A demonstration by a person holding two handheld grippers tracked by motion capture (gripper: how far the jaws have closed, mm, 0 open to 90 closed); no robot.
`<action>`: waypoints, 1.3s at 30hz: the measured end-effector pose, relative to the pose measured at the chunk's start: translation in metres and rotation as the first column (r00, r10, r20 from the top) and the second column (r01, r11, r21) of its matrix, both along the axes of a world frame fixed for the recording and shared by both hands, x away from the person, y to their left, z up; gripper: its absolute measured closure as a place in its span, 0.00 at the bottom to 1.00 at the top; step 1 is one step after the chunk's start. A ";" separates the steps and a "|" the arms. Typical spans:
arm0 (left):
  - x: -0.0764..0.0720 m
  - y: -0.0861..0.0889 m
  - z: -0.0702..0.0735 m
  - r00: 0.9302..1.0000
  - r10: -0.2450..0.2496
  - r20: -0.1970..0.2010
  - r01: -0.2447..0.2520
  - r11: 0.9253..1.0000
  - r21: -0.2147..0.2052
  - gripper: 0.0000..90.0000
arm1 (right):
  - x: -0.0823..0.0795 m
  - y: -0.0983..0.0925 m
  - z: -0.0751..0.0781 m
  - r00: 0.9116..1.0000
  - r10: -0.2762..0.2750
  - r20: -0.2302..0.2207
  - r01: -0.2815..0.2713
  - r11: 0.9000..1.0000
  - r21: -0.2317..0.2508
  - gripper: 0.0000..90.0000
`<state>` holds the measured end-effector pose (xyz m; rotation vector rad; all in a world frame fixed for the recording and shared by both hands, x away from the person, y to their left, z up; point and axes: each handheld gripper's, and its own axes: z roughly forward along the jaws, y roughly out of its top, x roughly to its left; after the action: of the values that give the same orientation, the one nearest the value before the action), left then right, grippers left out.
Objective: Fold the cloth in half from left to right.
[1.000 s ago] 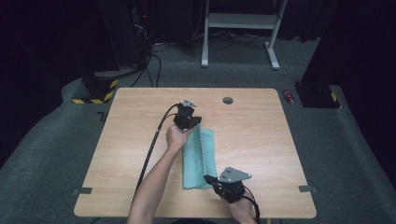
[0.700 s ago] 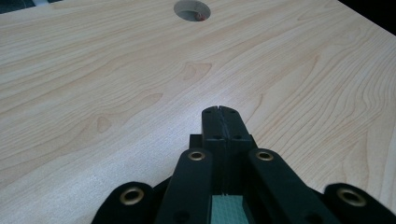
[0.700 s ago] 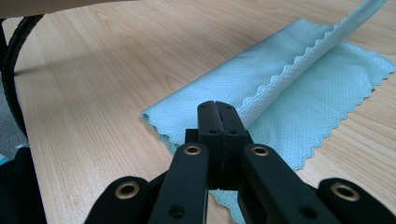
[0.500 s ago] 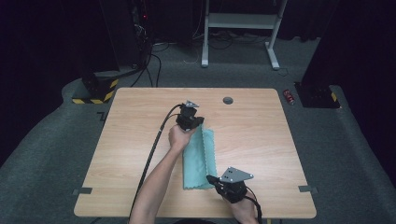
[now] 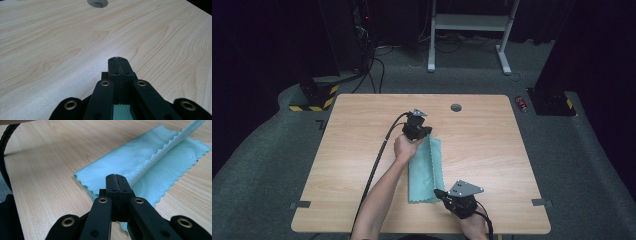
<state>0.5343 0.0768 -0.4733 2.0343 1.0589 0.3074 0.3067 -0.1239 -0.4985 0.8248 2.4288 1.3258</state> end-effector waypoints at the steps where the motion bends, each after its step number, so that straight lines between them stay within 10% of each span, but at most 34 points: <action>1: 0.000 -0.001 0.000 1.000 -0.001 0.001 0.001 1.000 0.002 1.00 | 0.000 0.000 0.000 1.000 0.001 0.003 -0.001 1.000 -0.001 1.00; 39: 0.003 -0.025 -0.016 1.000 -0.023 -0.019 0.024 0.997 0.072 1.00 | 0.004 -0.010 -0.014 0.998 -0.022 -0.065 0.018 0.998 -0.055 1.00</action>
<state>0.5373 0.0514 -0.4894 2.1164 1.0478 0.3197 0.3106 -0.1339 -0.5128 0.8900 2.4883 1.2386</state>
